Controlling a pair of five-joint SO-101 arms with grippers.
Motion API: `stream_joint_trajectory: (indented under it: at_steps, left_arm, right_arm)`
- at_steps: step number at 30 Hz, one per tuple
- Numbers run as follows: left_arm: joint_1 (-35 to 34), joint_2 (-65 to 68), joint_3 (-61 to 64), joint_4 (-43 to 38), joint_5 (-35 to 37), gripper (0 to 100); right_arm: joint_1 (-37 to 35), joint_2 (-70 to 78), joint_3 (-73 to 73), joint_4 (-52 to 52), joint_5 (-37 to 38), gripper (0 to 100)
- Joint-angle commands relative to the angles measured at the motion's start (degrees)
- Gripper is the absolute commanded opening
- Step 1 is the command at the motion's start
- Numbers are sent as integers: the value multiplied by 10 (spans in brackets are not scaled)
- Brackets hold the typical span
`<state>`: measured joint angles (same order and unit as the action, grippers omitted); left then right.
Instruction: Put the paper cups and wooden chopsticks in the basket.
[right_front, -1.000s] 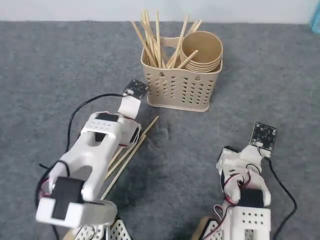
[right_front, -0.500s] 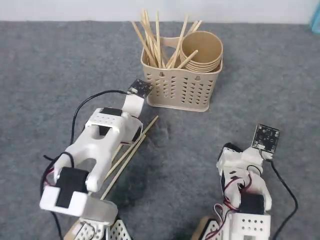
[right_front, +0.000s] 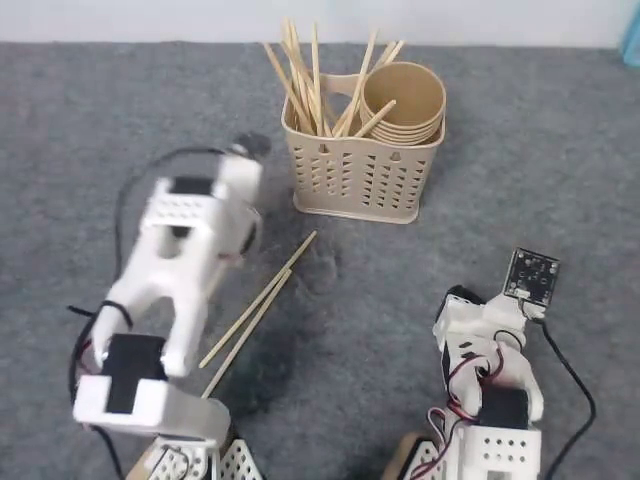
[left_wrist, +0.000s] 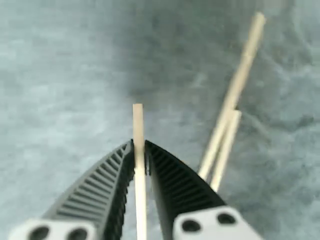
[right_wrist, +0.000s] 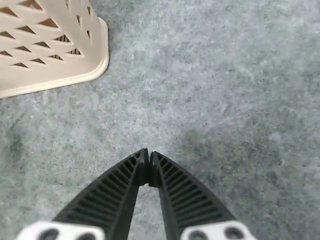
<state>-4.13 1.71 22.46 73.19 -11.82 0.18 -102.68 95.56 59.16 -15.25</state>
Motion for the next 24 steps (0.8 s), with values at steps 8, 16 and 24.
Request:
stream_joint_trajectory:
  at_steps: [8, 16, 24]
  left_arm:
    - [-72, -13, -203, 168, -11, 10]
    - [-76, -250, 7, 14, -17, 10]
    - [-76, -455, 116, -79, -12, 11]
  right_arm:
    - [8, -13, 10, 3, 13, 8]
    - [8, -13, 10, 3, 13, 8]
    - [8, -13, 10, 4, 13, 8]
